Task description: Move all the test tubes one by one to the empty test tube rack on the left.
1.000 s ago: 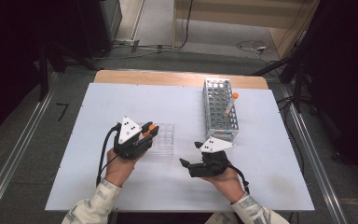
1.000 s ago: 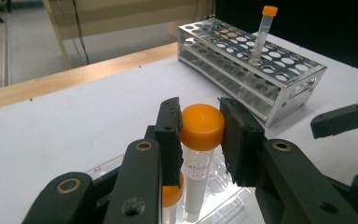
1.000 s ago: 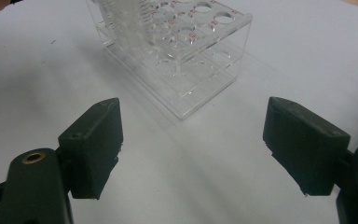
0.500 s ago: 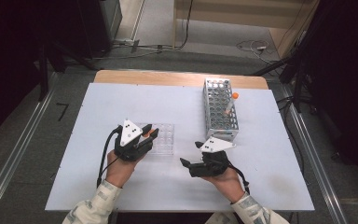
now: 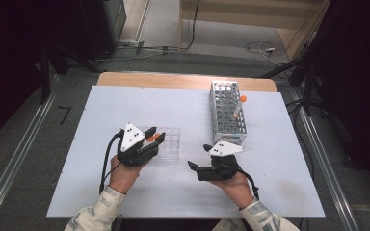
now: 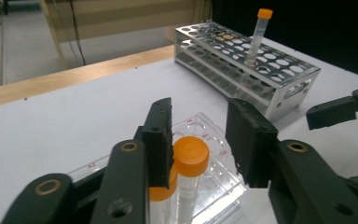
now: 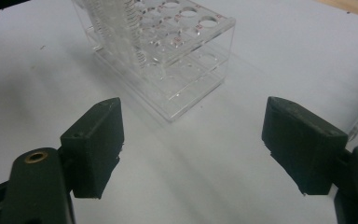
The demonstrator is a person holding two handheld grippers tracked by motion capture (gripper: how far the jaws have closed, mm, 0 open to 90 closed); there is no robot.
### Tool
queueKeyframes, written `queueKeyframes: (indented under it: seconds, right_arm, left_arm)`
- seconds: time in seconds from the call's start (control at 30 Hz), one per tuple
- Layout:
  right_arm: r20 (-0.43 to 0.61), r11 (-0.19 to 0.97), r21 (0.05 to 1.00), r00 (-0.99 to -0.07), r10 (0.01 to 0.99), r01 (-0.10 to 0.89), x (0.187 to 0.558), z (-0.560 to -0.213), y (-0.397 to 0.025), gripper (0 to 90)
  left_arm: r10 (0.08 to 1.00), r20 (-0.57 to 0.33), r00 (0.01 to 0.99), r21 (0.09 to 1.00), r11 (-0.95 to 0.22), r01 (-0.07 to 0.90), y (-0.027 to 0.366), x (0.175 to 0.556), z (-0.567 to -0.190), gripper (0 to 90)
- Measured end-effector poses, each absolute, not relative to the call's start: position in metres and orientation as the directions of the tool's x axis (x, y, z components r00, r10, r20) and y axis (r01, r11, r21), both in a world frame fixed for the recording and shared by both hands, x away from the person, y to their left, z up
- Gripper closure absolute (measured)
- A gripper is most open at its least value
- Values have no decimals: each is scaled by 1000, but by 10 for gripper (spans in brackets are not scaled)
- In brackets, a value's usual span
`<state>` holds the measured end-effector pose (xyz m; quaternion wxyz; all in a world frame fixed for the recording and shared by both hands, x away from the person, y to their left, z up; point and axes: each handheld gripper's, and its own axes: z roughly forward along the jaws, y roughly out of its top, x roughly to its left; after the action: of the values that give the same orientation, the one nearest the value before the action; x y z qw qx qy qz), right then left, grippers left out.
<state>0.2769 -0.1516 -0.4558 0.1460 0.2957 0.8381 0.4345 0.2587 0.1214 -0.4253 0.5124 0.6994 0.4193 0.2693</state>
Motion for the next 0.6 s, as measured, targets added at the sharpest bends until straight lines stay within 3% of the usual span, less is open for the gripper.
queueKeyframes:
  seconds: [0.1,0.3,0.43,0.6]
  right_arm:
    - [6,439,818,-767,641,373,279,-453,-155,202]
    - [3,392,825,-696,718,408,288,-445,-174,215]
    - [-5,367,829,-650,760,423,294,-442,-187,223]
    - [-14,339,840,-608,794,424,301,-437,-199,235]
  left_arm:
    - [869,-64,491,947,-103,305,120,256,-423,427]
    - [880,-51,472,946,-110,306,114,251,-421,217]
    - [880,-51,473,943,-113,312,113,247,-421,164]
    - [881,-53,469,946,-106,306,115,243,-421,164]
